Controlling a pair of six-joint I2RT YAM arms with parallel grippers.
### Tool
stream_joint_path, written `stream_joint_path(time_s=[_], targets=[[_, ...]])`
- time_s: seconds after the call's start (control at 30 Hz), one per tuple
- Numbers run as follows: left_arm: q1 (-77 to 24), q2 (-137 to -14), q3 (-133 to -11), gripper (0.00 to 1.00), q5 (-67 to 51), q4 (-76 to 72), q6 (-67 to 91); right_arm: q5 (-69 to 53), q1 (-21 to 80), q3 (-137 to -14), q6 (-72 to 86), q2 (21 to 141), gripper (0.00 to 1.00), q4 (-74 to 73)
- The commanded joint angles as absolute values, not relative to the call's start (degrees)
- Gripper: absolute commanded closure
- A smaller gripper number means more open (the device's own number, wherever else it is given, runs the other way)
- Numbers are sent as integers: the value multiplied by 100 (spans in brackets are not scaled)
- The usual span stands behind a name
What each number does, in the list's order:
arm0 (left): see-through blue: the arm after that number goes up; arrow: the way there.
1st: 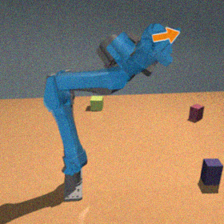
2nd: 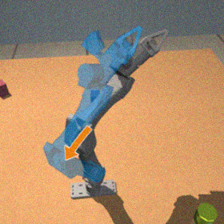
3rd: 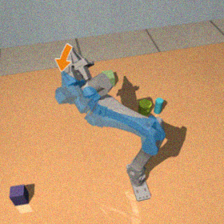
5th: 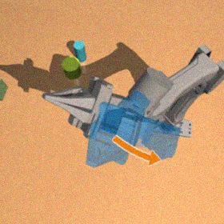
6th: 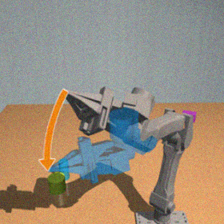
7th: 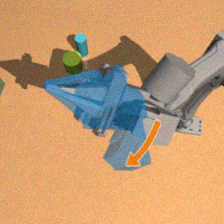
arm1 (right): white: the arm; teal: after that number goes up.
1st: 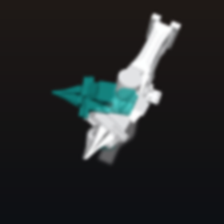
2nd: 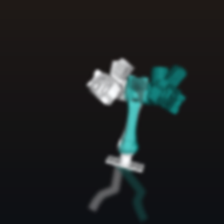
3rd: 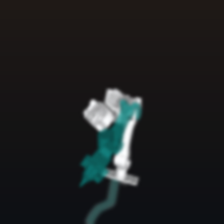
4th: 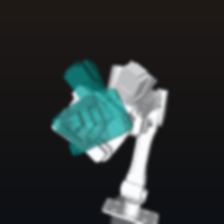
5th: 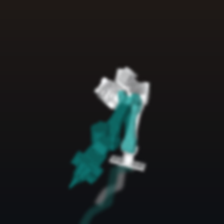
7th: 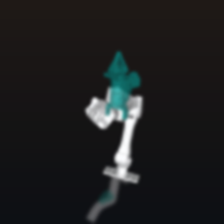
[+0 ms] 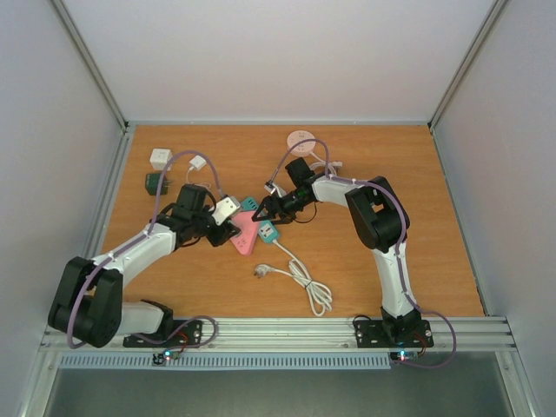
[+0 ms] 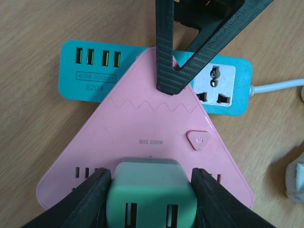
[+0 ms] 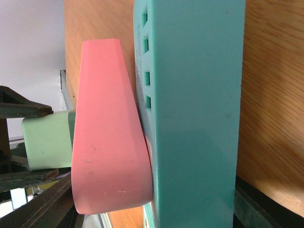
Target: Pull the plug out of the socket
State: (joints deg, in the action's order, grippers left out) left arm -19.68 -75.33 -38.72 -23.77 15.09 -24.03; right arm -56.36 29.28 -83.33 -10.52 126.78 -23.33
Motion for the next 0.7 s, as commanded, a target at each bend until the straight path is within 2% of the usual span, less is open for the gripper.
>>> stream_joint_path(time_s=[0.0, 0.17, 0.67], targets=[[-1969, -7060, -3780, 68, -2869, 1135, -2462, -4666, 2819, -8191, -835, 12756, 60, -2409], [-1969, -7015, -3817, 70, -3225, 1216, -2440, -4586, 2821, -8195, -826, 12762, 60, -2399], [-1968, -7111, -4199, 74, -3077, 1558, -2332, -4325, 2813, -8174, -835, 12706, 62, -2382]])
